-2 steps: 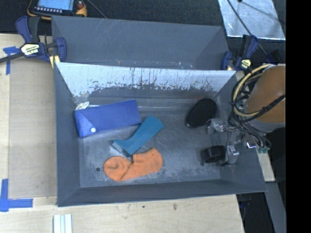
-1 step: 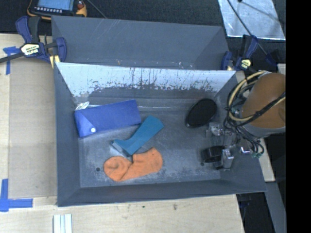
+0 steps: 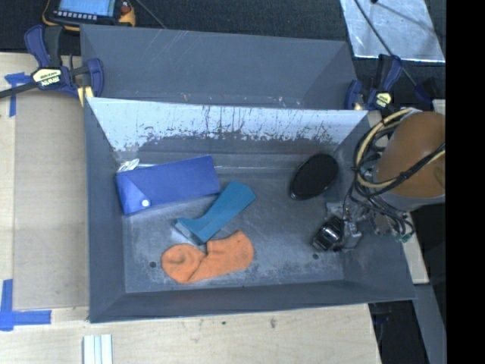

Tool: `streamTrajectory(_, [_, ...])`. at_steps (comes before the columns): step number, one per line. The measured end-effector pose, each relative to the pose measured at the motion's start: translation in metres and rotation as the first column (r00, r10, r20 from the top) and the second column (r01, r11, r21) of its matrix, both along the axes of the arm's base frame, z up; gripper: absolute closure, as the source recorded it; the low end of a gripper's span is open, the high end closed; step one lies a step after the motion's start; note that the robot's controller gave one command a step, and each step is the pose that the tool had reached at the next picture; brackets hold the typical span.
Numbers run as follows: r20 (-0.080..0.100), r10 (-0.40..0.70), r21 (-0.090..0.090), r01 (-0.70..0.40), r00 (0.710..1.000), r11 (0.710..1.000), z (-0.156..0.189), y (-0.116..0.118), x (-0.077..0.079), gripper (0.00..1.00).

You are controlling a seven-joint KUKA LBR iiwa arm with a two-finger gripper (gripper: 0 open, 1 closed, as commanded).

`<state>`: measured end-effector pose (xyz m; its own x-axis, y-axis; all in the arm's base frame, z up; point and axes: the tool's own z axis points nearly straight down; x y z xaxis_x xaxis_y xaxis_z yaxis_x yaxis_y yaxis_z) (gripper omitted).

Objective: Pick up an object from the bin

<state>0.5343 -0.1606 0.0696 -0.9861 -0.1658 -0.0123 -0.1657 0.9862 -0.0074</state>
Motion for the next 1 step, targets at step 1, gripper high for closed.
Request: streamTrajectory(1, [0.002, 0.072, 0.001, -0.072, 0.997, 0.997, 0.0024, 0.0022, 0.0005, 1.00])
